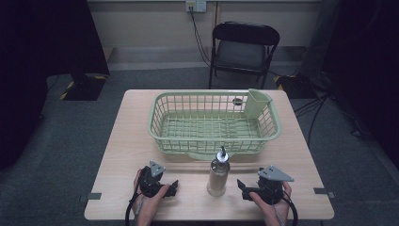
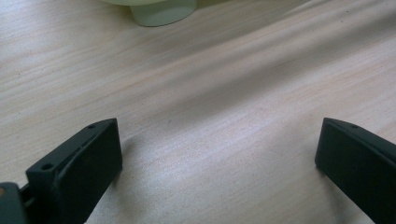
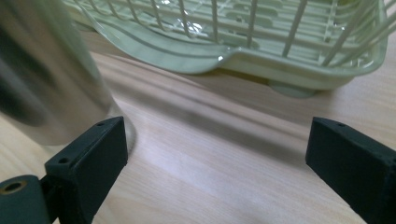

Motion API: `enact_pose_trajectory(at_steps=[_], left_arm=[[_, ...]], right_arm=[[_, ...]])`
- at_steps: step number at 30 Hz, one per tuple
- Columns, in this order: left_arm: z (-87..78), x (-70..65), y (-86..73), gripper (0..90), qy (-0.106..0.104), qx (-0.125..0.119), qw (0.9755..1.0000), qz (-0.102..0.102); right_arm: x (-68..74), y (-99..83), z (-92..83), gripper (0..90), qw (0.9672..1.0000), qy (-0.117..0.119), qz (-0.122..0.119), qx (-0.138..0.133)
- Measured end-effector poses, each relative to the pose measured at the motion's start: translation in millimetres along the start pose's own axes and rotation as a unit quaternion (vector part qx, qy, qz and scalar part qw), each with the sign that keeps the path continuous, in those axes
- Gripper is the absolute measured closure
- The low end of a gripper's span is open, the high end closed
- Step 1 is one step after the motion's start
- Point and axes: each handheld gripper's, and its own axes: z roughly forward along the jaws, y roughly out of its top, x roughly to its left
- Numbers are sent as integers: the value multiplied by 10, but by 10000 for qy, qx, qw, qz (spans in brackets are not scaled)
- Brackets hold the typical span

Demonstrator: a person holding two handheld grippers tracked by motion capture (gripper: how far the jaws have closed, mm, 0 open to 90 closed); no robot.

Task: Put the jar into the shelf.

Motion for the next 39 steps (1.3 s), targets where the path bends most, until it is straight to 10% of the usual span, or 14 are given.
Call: enact_pose_trajectory(at_steps=[39], left_arm=[[0, 1, 0, 3, 1, -3, 10000, 9]], right_arm=[[457, 453, -463, 41, 9898, 1114, -554, -687]])
